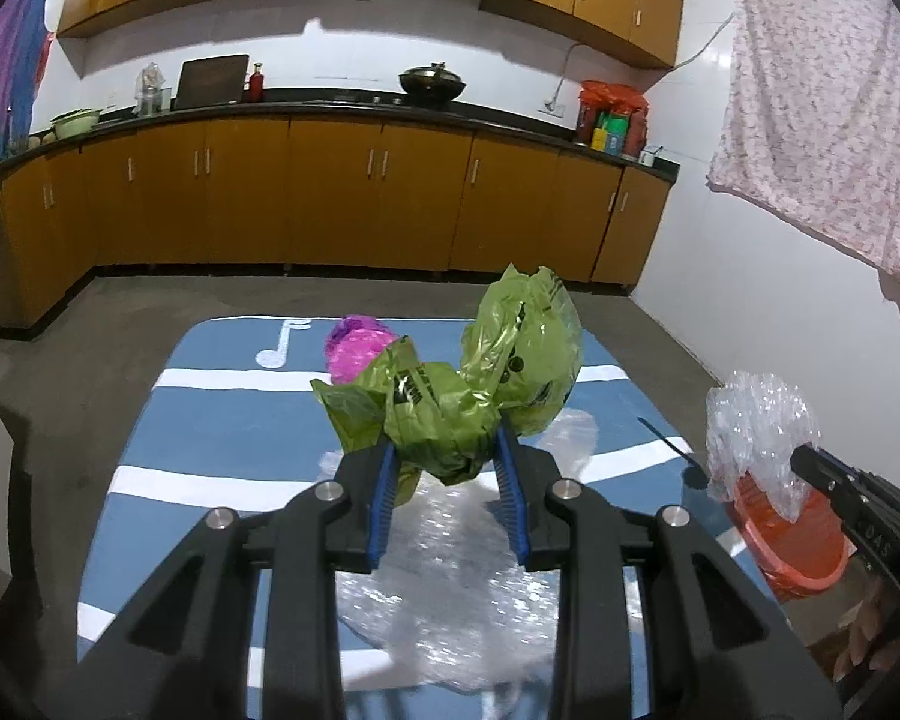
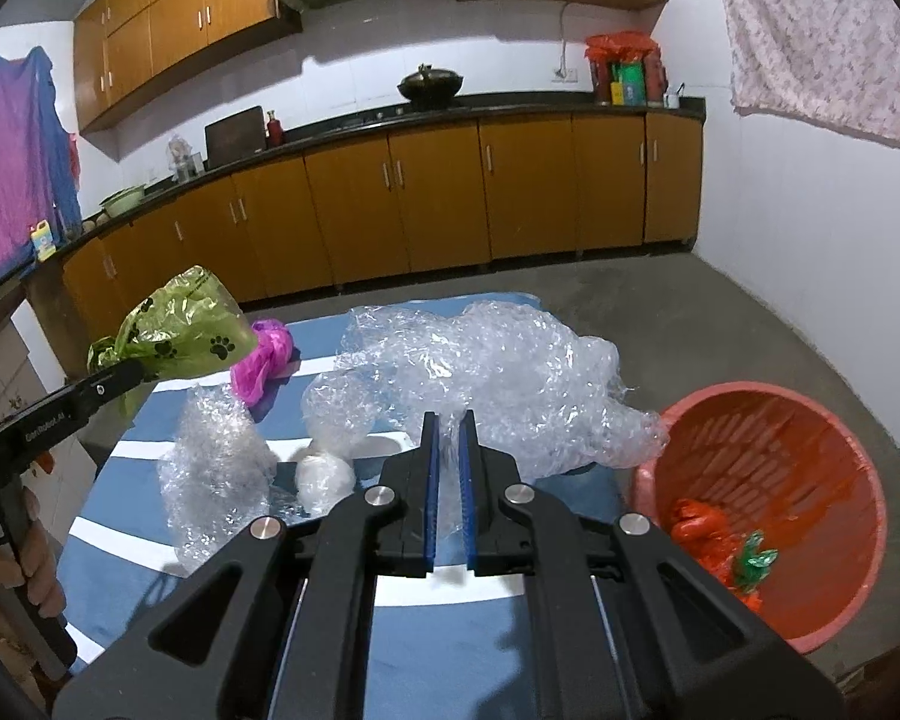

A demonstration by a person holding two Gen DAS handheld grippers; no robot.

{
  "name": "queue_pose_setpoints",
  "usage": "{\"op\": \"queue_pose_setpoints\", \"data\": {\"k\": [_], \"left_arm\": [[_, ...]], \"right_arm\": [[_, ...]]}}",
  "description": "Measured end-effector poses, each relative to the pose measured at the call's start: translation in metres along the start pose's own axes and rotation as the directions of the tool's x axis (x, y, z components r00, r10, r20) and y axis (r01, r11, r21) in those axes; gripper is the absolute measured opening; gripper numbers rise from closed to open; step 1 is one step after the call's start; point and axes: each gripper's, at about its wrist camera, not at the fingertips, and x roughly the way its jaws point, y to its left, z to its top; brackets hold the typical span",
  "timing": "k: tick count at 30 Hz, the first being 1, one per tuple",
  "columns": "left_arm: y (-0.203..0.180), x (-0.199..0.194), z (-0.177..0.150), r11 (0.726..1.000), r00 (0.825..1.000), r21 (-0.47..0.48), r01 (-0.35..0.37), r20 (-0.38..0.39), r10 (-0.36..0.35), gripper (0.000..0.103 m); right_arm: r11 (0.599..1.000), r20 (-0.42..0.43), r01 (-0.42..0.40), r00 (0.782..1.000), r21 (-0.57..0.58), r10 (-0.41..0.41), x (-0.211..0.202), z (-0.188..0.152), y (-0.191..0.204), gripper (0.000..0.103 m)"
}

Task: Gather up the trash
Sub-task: 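Carry the green bag and bubble wrap over the orange basket with both tools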

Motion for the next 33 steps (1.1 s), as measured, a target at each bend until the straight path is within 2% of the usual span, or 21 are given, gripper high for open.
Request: {"op": "queue_pose_setpoints", "data": {"k": [9, 19, 33], "left_arm": [[-0.045, -0.005, -0.005, 0.997, 0.997, 0.027, 0.077, -0.009, -0.077, 0.030], [-0.107, 0.009, -0.020, 0.983, 0.984, 0.060, 0.175, -0.054, -0.172, 0.030], [-0.215, 0.046, -0.045, 0.932, 0.935, 0.127, 0.340, -0.154, -0.320, 0.030]], "right_arm": [[0.995, 0.050, 0.098, 0.994, -0.009, -0.097, -0.026, -0.003, -0.030, 0.007], [0.977, 0.042, 0.209, 0.977, 0.044, -0.211, -0.040, -0.014, -0.083, 0.007], [0.947, 0.016, 0.300, 0.953, 0.118, -0.304, -0.048, -0.027, -0.142, 0.007]]}}
